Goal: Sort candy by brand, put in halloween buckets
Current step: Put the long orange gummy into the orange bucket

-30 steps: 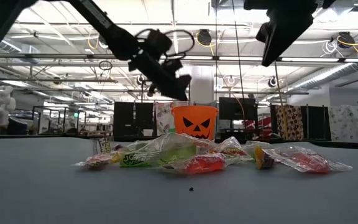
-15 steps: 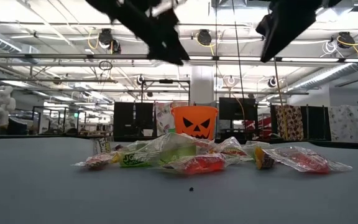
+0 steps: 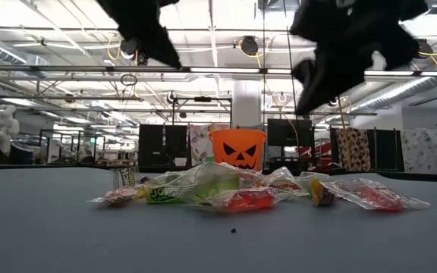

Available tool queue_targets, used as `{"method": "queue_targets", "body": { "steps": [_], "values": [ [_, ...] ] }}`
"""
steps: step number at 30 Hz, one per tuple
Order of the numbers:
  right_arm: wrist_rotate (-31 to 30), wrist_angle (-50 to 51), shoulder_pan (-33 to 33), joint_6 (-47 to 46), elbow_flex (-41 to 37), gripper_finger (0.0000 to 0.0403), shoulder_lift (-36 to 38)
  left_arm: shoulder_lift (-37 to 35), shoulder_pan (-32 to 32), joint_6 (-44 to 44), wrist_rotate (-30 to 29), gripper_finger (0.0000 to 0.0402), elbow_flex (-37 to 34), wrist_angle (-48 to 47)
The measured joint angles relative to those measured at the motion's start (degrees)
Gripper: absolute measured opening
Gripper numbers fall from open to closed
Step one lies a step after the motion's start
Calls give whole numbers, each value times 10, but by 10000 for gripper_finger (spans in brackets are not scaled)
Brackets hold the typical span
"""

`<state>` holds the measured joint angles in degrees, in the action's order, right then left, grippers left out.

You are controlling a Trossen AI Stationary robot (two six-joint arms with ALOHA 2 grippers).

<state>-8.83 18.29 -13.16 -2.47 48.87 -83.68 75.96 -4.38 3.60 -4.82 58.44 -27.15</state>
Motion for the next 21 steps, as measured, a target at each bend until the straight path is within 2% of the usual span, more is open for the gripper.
{"method": "queue_targets", "body": {
  "steps": [6,11,16,21],
  "values": [
    [1,-57,17,9,-3,102,-60,0,-1,6,-15,168,-3,-24],
    [57,-47,31,78,-3,140,-93,-1,-1,21,-16,168,-3,-15],
    [68,-34,54,129,-3,145,-94,-1,-1,19,-16,168,-3,-13],
    [126,-53,85,161,-3,146,-112,0,-1,15,-17,168,-3,-1]
  ]
}}
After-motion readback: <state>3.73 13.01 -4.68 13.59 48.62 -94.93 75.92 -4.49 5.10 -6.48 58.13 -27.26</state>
